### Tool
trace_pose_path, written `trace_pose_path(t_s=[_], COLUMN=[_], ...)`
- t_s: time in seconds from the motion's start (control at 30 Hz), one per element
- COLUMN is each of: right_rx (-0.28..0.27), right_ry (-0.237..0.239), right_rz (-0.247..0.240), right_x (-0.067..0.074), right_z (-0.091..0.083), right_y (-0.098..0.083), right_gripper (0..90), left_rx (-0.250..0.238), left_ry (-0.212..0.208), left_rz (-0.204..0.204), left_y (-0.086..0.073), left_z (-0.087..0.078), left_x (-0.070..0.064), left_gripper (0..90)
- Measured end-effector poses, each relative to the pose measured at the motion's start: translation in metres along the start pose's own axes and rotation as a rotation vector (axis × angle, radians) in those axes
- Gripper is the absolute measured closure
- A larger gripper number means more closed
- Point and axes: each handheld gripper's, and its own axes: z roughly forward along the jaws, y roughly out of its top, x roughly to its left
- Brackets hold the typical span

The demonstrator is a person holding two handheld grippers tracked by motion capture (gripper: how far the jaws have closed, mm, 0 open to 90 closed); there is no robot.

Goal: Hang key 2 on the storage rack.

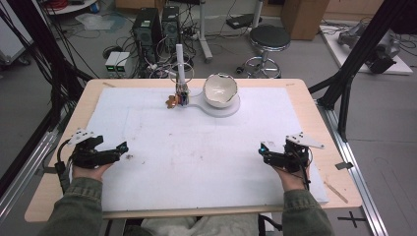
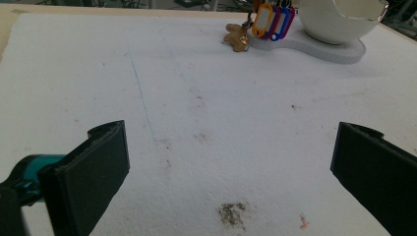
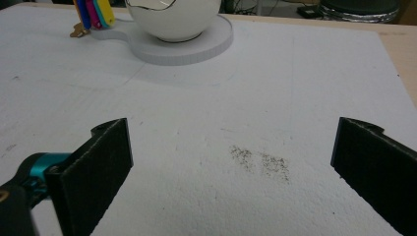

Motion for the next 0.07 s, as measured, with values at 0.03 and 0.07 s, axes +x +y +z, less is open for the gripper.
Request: trace_pose_path(t_s=[0.03, 0.07], right_rx=[0.003, 0.001], right_ry=[0.002, 0.0], right_rz=[0.006, 0.002], right_x=[0.0002, -0.0002], right_z=[0.0, 0.0002], right_y=[-0.0002, -0.0002], right_gripper=[1.3, 1.3], left_rx=[0.001, -0.001], left_ry=[-0.002, -0.001], left_rz=[-0.001, -0.003], left_y=[0.0001, 0.0001], left_z=[-0.0002, -0.0005], left_x=[0.0003, 0.0006], left_gripper=[1.7, 1.7])
